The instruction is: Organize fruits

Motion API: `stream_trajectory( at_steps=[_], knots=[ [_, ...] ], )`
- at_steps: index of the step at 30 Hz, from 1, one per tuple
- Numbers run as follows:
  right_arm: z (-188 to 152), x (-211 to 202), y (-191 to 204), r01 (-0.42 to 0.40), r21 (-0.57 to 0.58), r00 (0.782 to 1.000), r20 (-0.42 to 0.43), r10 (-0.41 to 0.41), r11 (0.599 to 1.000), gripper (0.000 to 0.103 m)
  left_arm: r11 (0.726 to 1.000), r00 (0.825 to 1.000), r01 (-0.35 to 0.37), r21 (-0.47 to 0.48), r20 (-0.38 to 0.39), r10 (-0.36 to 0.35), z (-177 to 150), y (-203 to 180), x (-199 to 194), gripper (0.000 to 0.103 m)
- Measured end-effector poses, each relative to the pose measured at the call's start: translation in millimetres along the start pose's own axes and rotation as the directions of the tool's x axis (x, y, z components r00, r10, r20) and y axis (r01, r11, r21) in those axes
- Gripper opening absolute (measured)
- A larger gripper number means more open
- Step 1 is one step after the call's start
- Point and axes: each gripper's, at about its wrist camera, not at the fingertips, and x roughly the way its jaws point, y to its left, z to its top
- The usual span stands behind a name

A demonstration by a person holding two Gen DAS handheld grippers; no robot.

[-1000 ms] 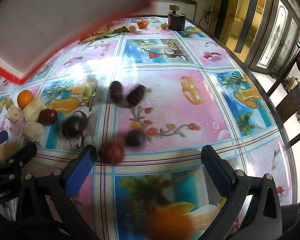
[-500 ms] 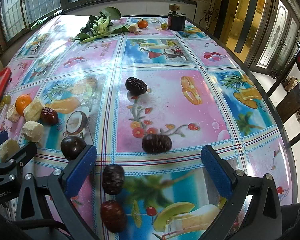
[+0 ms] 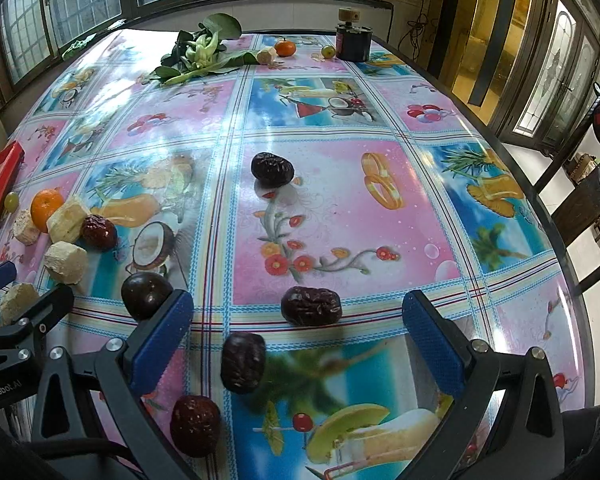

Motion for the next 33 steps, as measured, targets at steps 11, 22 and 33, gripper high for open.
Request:
stream_trajectory(
  at_steps=[11,22,33],
  knots=[
    [0,0,0,-0.001,0.001,1.000,0.000,0.001,1.000,0.103,1.000,1.000,0.007,-0.005,0.008,-0.007,0,0,0,0.103],
    [0,0,0,0.004,0.005,1.000,-0.001,-0.004,1.000,0.103,1.000,1.000,0.010,-0.008,0.011,-0.010,0,-1,0,0.103],
    [15,-23,-3,0.018,0.009,1.000,-0.004,-0.018,1.000,0.103,1.000,1.000,0.028,0.005,0.008,-0.028,0,0,-1,0.102]
  ],
)
